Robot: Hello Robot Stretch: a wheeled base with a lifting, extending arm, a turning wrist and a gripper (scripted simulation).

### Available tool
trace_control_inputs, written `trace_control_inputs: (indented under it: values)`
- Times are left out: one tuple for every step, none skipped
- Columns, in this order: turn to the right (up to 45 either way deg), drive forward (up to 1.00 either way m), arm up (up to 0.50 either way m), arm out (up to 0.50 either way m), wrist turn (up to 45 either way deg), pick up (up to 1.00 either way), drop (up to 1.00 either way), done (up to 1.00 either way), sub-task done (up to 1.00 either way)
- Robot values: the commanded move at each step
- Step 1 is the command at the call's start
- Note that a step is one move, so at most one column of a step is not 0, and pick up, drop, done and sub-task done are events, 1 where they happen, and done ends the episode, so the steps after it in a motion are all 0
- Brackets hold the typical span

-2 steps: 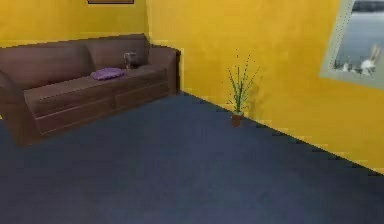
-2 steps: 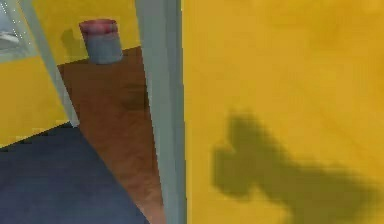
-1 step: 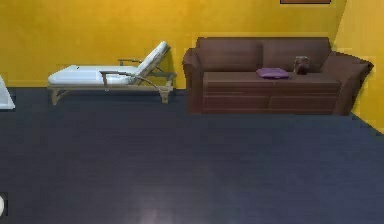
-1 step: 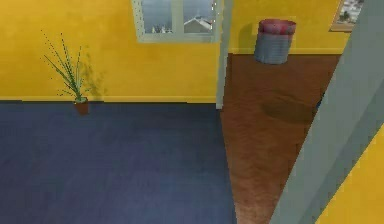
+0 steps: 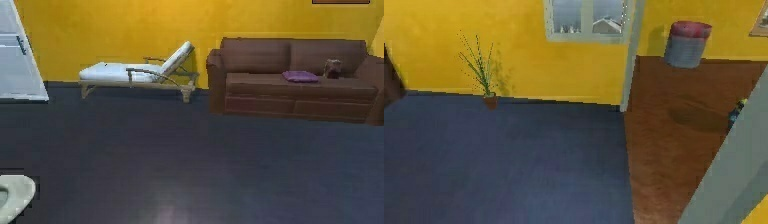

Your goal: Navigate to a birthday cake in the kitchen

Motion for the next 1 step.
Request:
trace_control_inputs:
  values:
    - [0.0, 0.3, 0.0, 0.0, 0.0, 0.0, 0.0, 0.0, 0.0]
